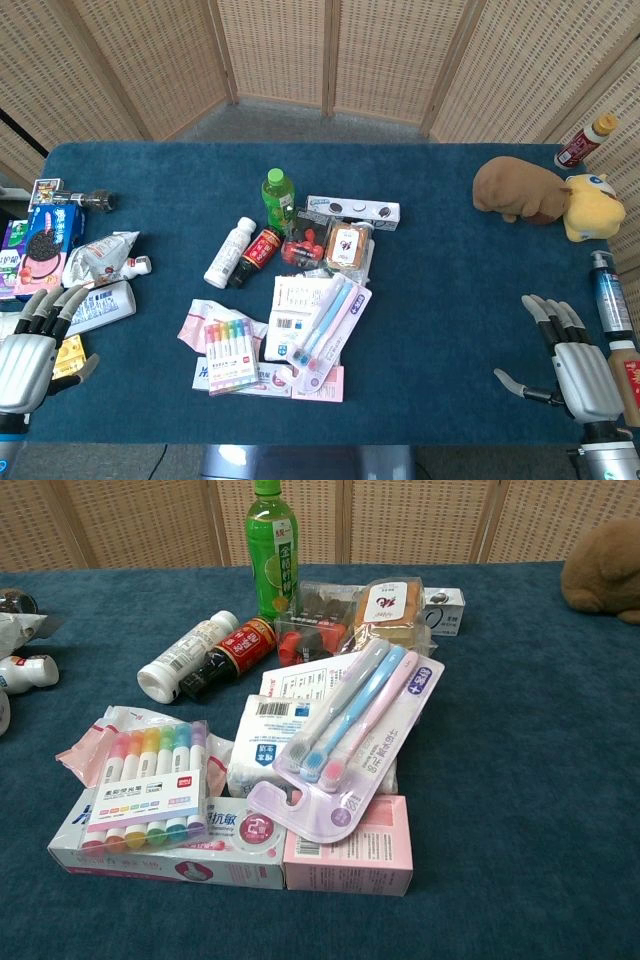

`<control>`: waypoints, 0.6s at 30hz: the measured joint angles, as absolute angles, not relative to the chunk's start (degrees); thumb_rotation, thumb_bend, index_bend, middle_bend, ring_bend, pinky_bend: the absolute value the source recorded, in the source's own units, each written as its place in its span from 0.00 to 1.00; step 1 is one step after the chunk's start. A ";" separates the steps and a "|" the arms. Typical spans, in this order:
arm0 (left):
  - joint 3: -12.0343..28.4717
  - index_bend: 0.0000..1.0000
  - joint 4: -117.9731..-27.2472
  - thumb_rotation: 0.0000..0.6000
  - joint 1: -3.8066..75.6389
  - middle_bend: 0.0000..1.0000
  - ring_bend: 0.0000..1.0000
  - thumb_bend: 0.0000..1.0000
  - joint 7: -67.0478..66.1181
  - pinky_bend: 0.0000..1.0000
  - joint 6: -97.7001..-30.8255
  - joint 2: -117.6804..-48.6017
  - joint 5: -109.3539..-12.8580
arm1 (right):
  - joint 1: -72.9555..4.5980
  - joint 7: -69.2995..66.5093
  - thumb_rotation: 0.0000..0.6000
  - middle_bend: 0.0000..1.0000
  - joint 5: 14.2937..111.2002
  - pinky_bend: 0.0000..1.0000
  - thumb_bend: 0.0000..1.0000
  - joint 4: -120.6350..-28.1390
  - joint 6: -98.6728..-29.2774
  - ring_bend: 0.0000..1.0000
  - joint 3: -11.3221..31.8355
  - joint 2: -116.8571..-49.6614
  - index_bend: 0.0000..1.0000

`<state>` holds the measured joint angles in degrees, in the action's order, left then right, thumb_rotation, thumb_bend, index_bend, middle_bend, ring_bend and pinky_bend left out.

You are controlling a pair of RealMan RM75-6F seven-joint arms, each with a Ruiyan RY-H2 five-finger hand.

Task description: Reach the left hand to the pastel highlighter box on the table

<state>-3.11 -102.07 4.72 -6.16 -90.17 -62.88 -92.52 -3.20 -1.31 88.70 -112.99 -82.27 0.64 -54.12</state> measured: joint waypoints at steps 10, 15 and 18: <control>-3.22 0.01 -101.80 1.00 5.48 0.00 0.00 0.29 -6.30 0.00 -87.54 -62.48 -93.50 | -3.31 -2.02 0.61 0.00 89.31 0.00 0.22 -112.90 -82.22 0.00 0.41 -54.17 0.00; -3.27 0.00 -100.53 1.00 8.21 0.00 0.00 0.30 -5.63 0.00 -83.82 -61.85 -95.97 | -2.71 -2.09 0.61 0.00 90.12 0.00 0.22 -113.23 -83.24 0.00 0.01 -53.81 0.00; -3.28 0.00 -99.46 1.00 10.53 0.00 0.00 0.30 -5.66 0.00 -80.17 -61.89 -97.14 | -2.19 -1.61 0.61 0.00 90.46 0.00 0.22 -113.96 -84.01 0.00 -0.22 -53.14 0.00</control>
